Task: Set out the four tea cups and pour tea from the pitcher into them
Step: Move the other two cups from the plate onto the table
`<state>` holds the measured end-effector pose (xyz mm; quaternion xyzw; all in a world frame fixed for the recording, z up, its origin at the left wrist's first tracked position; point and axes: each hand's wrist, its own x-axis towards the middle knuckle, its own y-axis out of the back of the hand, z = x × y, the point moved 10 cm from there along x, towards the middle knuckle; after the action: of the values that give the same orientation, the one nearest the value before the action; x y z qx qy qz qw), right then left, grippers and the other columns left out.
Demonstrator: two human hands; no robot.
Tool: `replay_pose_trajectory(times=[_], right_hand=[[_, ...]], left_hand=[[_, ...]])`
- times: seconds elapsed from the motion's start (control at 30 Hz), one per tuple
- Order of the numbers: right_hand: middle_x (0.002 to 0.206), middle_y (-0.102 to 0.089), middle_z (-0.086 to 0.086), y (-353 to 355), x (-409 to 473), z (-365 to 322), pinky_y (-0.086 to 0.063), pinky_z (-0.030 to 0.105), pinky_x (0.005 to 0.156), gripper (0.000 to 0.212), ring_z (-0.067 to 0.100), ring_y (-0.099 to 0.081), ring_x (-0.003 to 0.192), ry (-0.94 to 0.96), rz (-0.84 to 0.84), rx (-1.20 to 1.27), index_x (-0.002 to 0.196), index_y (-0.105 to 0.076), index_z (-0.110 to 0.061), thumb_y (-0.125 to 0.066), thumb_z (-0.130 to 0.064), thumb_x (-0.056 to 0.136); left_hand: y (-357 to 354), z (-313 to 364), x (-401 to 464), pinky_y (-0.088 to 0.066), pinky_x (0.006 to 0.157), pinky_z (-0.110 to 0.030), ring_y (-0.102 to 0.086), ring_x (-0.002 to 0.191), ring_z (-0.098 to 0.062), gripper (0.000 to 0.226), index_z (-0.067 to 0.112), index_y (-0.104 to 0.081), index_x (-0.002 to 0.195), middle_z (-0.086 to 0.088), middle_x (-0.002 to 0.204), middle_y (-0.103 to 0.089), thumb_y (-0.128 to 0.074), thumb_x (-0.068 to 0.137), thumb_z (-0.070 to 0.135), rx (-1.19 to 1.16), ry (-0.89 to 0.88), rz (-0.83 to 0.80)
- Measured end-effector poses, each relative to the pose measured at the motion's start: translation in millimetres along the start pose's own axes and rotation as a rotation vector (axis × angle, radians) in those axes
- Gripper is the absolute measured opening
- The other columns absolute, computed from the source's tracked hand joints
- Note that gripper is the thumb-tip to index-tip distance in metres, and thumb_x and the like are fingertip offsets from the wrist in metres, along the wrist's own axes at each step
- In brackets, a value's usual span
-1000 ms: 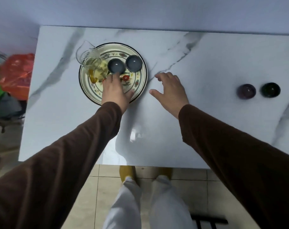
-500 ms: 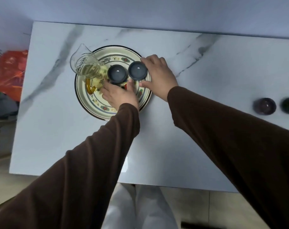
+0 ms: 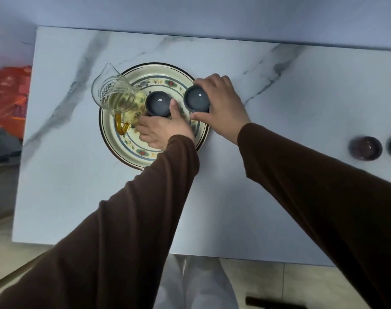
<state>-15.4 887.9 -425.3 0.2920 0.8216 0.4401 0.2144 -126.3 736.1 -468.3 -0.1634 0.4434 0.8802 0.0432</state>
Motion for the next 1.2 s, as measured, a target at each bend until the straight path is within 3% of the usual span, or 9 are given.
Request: replay_pose_trajectory(times=[0.2, 0.37, 0.43, 0.57, 0.77, 1.0, 1.2], right_hand=[[0.126, -0.052, 0.004, 5.1, -19.9, 10.1, -0.040, 0.029, 0.092, 0.067, 0.023, -0.043, 0.117, -0.057, 0.032, 0.052, 0.131, -0.050, -0.019, -0.078, -0.042, 0.074], [0.124, -0.052, 0.002, 9.2, -37.2, 21.1, -0.035, 0.023, 0.086, 0.068, 0.020, -0.043, 0.115, -0.135, 0.085, 0.106, 0.130, -0.051, -0.021, -0.079, -0.043, 0.072], [0.124, -0.052, 0.001, 13.7, -47.8, 26.5, -0.035, 0.023, 0.086, 0.067, 0.020, -0.043, 0.115, -0.184, 0.109, 0.130, 0.129, -0.051, -0.021, -0.078, -0.043, 0.072], [0.125, -0.052, 0.001, 28.6, -83.0, 36.3, -0.038, 0.024, 0.089, 0.067, 0.020, -0.042, 0.116, -0.285, 0.152, 0.145, 0.131, -0.050, -0.022, -0.077, -0.047, 0.074], [0.125, -0.052, 0.000, 58.5, -167.8, 60.4, -0.042, 0.029, 0.092, 0.068, 0.019, -0.043, 0.117, -0.439, 0.236, 0.161, 0.131, -0.050, -0.024, -0.077, -0.048, 0.074], [0.126, -0.052, -0.001, 77.8, -280.1, 108.5, -0.041, 0.028, 0.093, 0.069, 0.018, -0.042, 0.118, -0.544, 0.262, 0.153, 0.132, -0.048, -0.024, -0.078, -0.047, 0.074], [0.125, -0.053, 0.001, 101.7, -369.3, 155.4, -0.042, 0.030, 0.091, 0.068, 0.021, -0.043, 0.116, -0.543, 0.265, 0.125, 0.131, -0.050, -0.020, -0.079, -0.045, 0.074]], left_hand=[[-0.7, 1.6, -2.1, -0.032, 0.102, -0.040, -0.039, 0.124, -0.029, 0.088, 0.010, -0.039, 0.128, -0.009, 0.136, -0.042, -0.068, 0.067, 0.067, 0.010, 0.090, 0.036], [-0.5, 0.5, -2.3, -0.033, 0.102, -0.043, -0.039, 0.126, -0.031, 0.083, 0.011, -0.039, 0.130, -0.011, 0.139, -0.041, -0.065, 0.072, 0.064, 0.041, -0.024, -0.004], [1.1, 4.1, -5.7, -0.031, 0.104, -0.046, -0.036, 0.129, -0.032, 0.085, 0.010, -0.039, 0.132, -0.013, 0.142, -0.038, -0.067, 0.072, 0.062, 0.065, -0.144, -0.055], [10.1, 30.4, -37.6, -0.028, 0.103, -0.045, -0.037, 0.126, -0.034, 0.077, 0.010, -0.048, 0.125, -0.015, 0.136, -0.045, -0.067, 0.070, 0.060, 0.126, -0.653, -0.184], [13.1, 39.3, -110.1, -0.036, 0.097, -0.042, -0.043, 0.114, -0.030, 0.066, 0.017, -0.052, 0.125, -0.009, 0.122, -0.052, -0.064, 0.075, 0.059, 0.230, -1.186, -0.476], [-2.7, 18.1, -213.8, -0.036, 0.095, -0.041, -0.044, 0.113, -0.029, 0.067, 0.022, -0.052, 0.124, -0.003, 0.119, -0.056, -0.062, 0.073, 0.064, 0.400, -1.459, -0.612], [-20.3, -16.4, -310.3, -0.032, 0.093, -0.039, -0.043, 0.112, -0.027, 0.066, 0.028, -0.052, 0.122, 0.001, 0.116, -0.056, -0.061, 0.069, 0.068, 0.484, -1.562, -0.662]])
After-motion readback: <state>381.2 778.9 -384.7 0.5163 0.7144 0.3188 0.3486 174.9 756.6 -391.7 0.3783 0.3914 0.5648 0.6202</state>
